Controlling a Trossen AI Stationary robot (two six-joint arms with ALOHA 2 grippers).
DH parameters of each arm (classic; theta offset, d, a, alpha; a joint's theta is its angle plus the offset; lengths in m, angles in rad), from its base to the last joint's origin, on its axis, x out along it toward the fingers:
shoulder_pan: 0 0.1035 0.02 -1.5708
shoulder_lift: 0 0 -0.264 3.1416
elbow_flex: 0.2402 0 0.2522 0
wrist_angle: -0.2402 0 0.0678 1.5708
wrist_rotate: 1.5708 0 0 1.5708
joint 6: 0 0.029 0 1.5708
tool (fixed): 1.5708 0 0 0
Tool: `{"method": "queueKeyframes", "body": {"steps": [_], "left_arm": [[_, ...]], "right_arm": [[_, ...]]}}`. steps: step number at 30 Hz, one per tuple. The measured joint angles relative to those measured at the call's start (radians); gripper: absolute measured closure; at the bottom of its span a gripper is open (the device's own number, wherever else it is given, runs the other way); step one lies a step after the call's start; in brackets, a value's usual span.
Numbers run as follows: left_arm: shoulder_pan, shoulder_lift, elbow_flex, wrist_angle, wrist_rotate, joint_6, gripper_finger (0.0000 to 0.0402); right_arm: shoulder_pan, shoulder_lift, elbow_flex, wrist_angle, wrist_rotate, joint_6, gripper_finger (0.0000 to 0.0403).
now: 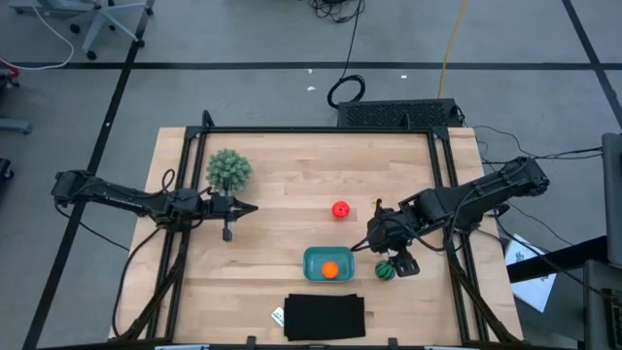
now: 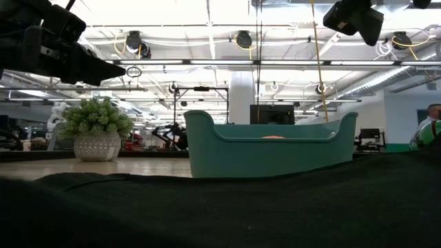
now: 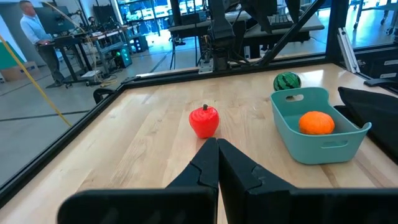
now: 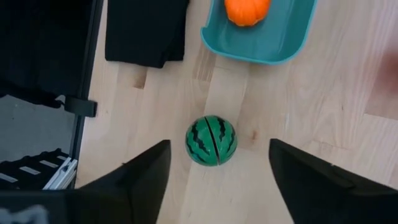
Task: Pick and placing Produce into tupperware
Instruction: Put the watermelon in the blue bin
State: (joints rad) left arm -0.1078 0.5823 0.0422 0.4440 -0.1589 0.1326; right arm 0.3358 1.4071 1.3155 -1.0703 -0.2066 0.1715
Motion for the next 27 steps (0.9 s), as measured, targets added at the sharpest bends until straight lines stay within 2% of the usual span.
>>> {"method": "queueKeyframes", "body": {"steps": [5,9,27], "left_arm": [[0.000,0.000,0.000,-0.006,0.000,-0.003,0.0401],[0.000,0.000,0.000,-0.007,0.000,-0.003,0.0401],[0.000,0.000,0.000,-0.008,0.000,-0.008,0.0401]], "right_arm": [[0.000,0.000,0.000,0.008,0.005,0.001,0.0102],[0.015,0.000,-0.017,0.013,0.029,0.015,0.0088],[0.059,0.000,-0.282,0.257,0.021,0.051,0.0085]]}}
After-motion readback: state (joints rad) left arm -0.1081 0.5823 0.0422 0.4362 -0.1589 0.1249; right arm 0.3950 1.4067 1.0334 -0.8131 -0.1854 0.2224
